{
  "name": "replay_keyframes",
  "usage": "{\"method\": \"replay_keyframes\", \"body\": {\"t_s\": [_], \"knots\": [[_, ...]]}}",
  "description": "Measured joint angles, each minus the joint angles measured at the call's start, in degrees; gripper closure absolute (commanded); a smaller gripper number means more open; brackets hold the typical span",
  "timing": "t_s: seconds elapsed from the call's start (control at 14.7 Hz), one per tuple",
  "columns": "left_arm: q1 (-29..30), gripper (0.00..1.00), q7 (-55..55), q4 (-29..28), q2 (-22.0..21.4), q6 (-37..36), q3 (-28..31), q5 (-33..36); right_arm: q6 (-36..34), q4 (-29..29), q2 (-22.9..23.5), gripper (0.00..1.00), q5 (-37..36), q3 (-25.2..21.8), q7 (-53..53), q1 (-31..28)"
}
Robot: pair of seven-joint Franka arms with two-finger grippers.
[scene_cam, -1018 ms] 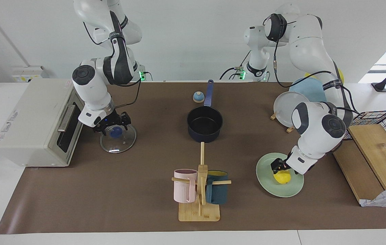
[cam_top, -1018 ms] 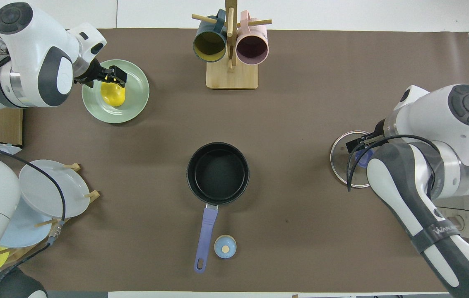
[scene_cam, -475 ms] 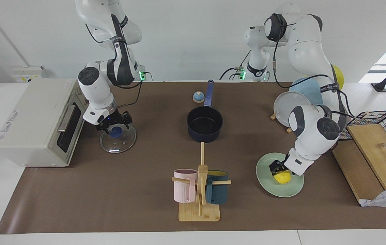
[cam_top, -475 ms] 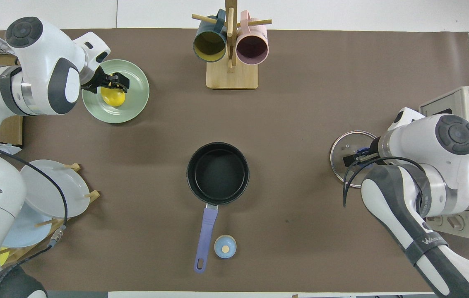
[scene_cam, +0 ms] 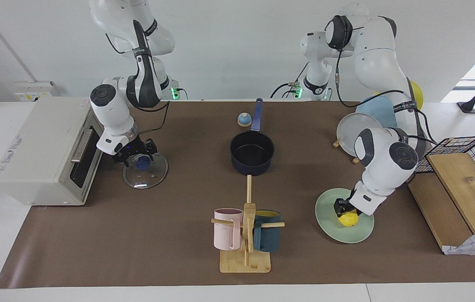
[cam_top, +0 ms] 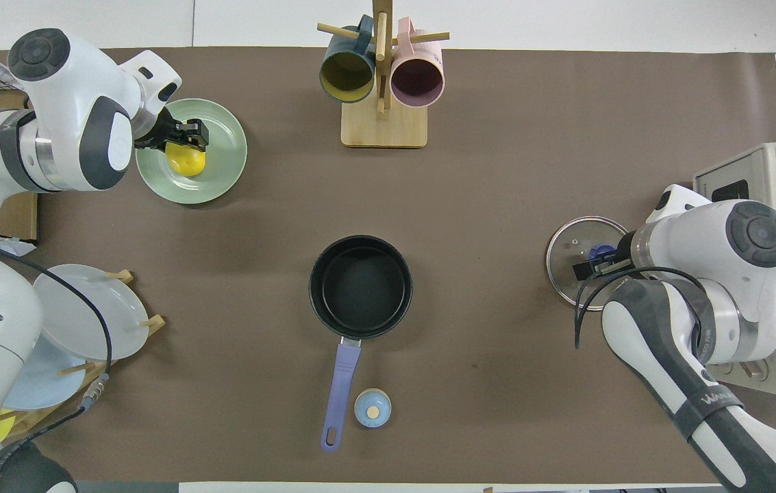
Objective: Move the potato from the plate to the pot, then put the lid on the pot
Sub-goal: 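Grasp the yellow potato with the left gripper while the right gripper grasps the lid, then carry the potato with the left gripper over the black pot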
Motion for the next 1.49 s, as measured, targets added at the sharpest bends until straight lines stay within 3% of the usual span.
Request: {"method": "replay_keyframes", "body": {"t_s": [0.14,0.34,0.54,0.68,0.88,1.09,1.29,1.49], "knots": [[-0.1,1.0,-2.99,2.18,-3.74,-5.02,-0.23,-3.2,0.0,-0.11,0.0,0.05,0.0,0.03,0.0,0.0],[-3.34,1.0,-11.97,2.93,-14.24,-16.56,-0.62,-4.7,0.03,-0.4,0.0,0.07,0.0,0.15,0.0,0.12],[-10.91,1.0,-21.03,-1.55,-22.31,-21.63,-0.82,-4.73,0.07,-0.56,0.02,0.08,0.0,0.17,0.0,0.22],[-16.96,1.0,-25.87,-8.33,-25.47,-18.18,-0.92,-4.73,0.07,-0.71,0.16,0.16,0.0,0.17,0.0,0.23],[-24.81,1.0,-30.7,-21.24,-28.61,-6.31,-0.97,-4.73,0.07,-0.72,0.21,0.27,0.0,0.18,0.0,0.24],[-28.89,1.0,-32.34,-30.15,-29.21,1.85,-0.91,-4.71,0.07,-0.72,0.22,0.38,0.0,0.19,0.0,0.25],[-30.14,1.0,-32.4,-35.52,-28.16,8.89,-0.82,-4.24,0.06,-0.72,0.19,0.59,0.0,0.19,0.0,0.25],[-30.81,1.0,-32.4,-37.76,-27.36,11.3,-0.76,-3.55,-1.45,0.04,0.29,1.0,0.0,0.19,0.0,0.51]]}}
